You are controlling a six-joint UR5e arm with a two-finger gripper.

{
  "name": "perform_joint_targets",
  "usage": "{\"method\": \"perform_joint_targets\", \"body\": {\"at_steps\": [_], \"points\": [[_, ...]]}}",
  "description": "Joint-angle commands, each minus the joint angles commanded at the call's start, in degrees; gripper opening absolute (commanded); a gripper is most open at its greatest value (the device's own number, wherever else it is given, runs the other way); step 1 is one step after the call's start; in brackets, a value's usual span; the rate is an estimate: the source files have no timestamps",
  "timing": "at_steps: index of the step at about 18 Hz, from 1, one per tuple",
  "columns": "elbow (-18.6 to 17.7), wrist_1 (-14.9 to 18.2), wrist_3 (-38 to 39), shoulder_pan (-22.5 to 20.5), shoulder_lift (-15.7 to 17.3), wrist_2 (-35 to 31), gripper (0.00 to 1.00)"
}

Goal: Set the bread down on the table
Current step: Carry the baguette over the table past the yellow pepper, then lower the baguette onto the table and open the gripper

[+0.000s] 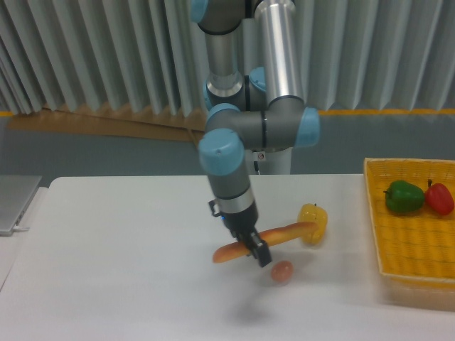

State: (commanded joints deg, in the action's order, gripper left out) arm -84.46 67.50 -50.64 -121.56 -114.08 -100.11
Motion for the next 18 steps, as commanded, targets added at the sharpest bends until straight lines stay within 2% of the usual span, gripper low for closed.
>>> {"method": "perform_joint_targets", "body": {"at_steps": [6, 10, 15, 16, 18], "points": [[0.09, -0.09, 5.20, 4.83, -0.09, 0.09, 0.22], [0.00, -0.79, 6.87, 6.16, -1.49, -1.48, 0.22], [-0.17, -0.79, 6.78, 6.33, -1.06, -2.02, 0.24], [-0.17, -0.79, 6.69, 6.33, -0.88, -2.02, 0.33], [-0.35, -0.79, 6.52, 6.33, -0.79, -2.28, 0.76]]}}
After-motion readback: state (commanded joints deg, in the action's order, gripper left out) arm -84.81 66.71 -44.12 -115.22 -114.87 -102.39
